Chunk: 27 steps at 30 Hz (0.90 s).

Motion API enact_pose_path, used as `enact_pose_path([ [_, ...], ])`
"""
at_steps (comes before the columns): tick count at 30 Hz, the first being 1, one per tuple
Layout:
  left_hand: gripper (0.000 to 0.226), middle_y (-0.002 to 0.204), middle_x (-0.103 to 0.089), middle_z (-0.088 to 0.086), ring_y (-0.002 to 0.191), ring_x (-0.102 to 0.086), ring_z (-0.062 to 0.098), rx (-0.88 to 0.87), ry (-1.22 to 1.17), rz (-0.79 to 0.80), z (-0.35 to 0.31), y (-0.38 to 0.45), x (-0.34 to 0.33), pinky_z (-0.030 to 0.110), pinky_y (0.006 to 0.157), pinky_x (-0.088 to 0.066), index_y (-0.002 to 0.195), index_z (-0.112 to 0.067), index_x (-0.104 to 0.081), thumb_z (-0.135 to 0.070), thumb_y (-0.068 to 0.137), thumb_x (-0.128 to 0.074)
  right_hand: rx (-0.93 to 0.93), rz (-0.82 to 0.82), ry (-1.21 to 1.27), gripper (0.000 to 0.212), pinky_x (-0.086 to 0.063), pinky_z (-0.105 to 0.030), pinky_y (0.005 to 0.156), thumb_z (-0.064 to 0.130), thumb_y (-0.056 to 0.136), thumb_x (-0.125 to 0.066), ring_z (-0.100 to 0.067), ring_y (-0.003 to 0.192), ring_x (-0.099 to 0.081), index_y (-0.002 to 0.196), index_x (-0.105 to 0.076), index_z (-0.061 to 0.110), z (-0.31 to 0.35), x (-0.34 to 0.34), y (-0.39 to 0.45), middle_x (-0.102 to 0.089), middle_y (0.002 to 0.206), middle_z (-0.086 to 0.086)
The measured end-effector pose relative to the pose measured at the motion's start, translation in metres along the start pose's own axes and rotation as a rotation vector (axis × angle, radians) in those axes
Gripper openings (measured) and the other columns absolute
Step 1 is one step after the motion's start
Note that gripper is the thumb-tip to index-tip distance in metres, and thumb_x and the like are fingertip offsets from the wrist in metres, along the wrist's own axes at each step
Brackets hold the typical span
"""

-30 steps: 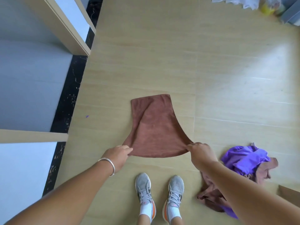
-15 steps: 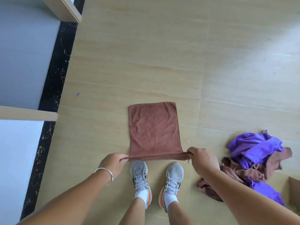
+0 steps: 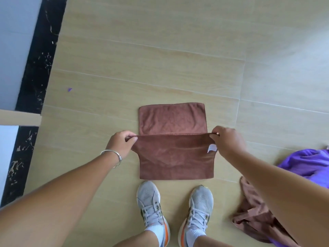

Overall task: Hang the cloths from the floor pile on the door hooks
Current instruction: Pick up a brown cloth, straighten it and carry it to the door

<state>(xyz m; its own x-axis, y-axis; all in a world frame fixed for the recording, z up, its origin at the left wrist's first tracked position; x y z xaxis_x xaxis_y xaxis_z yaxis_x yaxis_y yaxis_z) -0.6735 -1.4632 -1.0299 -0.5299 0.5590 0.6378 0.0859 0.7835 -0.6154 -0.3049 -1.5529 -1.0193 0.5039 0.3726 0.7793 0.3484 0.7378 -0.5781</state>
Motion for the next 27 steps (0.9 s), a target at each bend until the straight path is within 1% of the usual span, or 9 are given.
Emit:
enact_pose_path([
  [2,0.008,0.073,-0.065,-0.013,0.071,-0.06,0.007,-0.028,-0.007,-0.011,-0.001,0.033,-0.008,0.021,0.064,-0.041,0.082,-0.027,-0.068,-0.021,0.087,-0.065,0.006,-0.04,-0.014,0.016,-0.035,-0.029,0.061,0.03,0.091,-0.057,-0.029,0.078,-0.056,0.097,-0.068,0.019,0.003,-0.007,0.035,-0.066,0.09,-0.009],
  [6,0.011,0.072,-0.063,-0.018,0.068,-0.057,-0.002,-0.065,-0.024,-0.039,-0.002,0.101,-0.02,0.014,0.059,-0.038,0.081,-0.029,-0.064,-0.023,0.089,-0.062,0.027,-0.017,0.023,0.014,-0.034,-0.029,0.057,0.027,0.091,-0.058,-0.026,0.074,-0.056,0.089,-0.068,0.018,0.005,-0.03,0.103,-0.065,0.081,-0.007],
  [9,0.013,0.076,-0.064,-0.014,0.072,-0.059,0.005,-0.083,0.013,-0.011,0.003,0.152,-0.036,0.019,0.06,-0.041,0.078,-0.029,-0.062,-0.025,0.089,-0.057,0.047,0.026,0.078,0.012,-0.034,-0.027,0.054,0.025,0.091,-0.058,-0.023,0.072,-0.053,0.087,-0.067,0.018,0.007,-0.047,0.156,-0.064,0.084,-0.008],
  [14,0.015,0.073,-0.061,-0.007,0.067,-0.054,0.014,-0.124,0.026,0.031,0.013,0.221,-0.064,0.025,0.06,-0.041,0.075,-0.026,-0.06,-0.021,0.088,-0.055,0.152,0.082,0.004,0.019,-0.036,-0.03,0.06,0.027,0.097,-0.045,-0.024,0.081,-0.052,0.098,-0.062,0.018,0.013,-0.071,0.226,-0.059,0.091,-0.004],
  [18,0.012,0.071,-0.064,-0.012,0.066,-0.057,0.006,-0.14,-0.071,-0.153,0.018,0.24,-0.063,0.02,0.061,-0.042,0.077,-0.027,-0.062,-0.021,0.087,-0.06,0.185,-0.002,0.007,0.015,-0.035,-0.029,0.052,0.028,0.096,-0.047,-0.024,0.071,-0.052,0.094,-0.059,0.019,0.011,-0.075,0.253,-0.061,0.084,-0.007],
  [22,0.012,0.071,-0.064,-0.014,0.065,-0.057,-0.004,-0.181,-0.069,-0.215,0.016,0.236,-0.063,0.01,0.059,-0.039,0.078,-0.032,-0.061,-0.023,0.084,-0.066,0.31,-0.133,0.03,0.007,-0.033,-0.03,0.064,0.023,0.091,-0.058,-0.024,0.077,-0.051,0.093,-0.06,0.017,0.014,-0.074,0.249,-0.062,0.087,-0.004],
  [24,0.011,0.068,-0.063,-0.014,0.062,-0.056,-0.005,-0.176,-0.051,-0.221,0.016,0.233,-0.06,0.007,0.054,-0.037,0.079,-0.03,-0.062,-0.023,0.082,-0.068,0.325,-0.15,0.04,0.011,-0.035,-0.031,0.067,0.021,0.089,-0.063,-0.025,0.079,-0.052,0.098,-0.061,0.015,0.011,-0.076,0.245,-0.062,0.092,-0.005],
  [25,0.011,0.068,-0.063,-0.014,0.062,-0.057,-0.004,-0.169,-0.045,-0.223,0.015,0.232,-0.058,0.007,0.055,-0.037,0.081,-0.03,-0.062,-0.021,0.082,-0.068,0.318,-0.158,0.029,0.014,-0.037,-0.032,0.068,0.02,0.088,-0.064,-0.027,0.081,-0.054,0.101,-0.062,0.015,0.008,-0.077,0.243,-0.062,0.095,-0.006],
  [27,0.016,0.08,-0.064,-0.009,0.073,-0.061,0.007,-0.153,-0.012,-0.233,0.015,0.23,-0.054,0.018,0.066,-0.043,0.093,-0.025,-0.062,-0.013,0.082,-0.067,0.31,-0.234,-0.042,0.02,-0.043,-0.033,0.071,0.021,0.087,-0.063,-0.03,0.09,-0.057,0.107,-0.061,0.017,0.007,-0.072,0.238,-0.059,0.103,-0.005],
])
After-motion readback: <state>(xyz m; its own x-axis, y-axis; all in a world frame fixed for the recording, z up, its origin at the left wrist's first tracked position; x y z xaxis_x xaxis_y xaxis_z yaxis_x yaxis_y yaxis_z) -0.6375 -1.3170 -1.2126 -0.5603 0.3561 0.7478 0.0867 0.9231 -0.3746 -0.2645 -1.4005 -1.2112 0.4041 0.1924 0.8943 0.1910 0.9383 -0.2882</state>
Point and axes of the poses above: each hand's wrist, its own y-axis towards the middle knuckle, its own x-axis out of the back of the hand, z = x × y, the point moved 10 cm from there along y, towards the middle knuckle
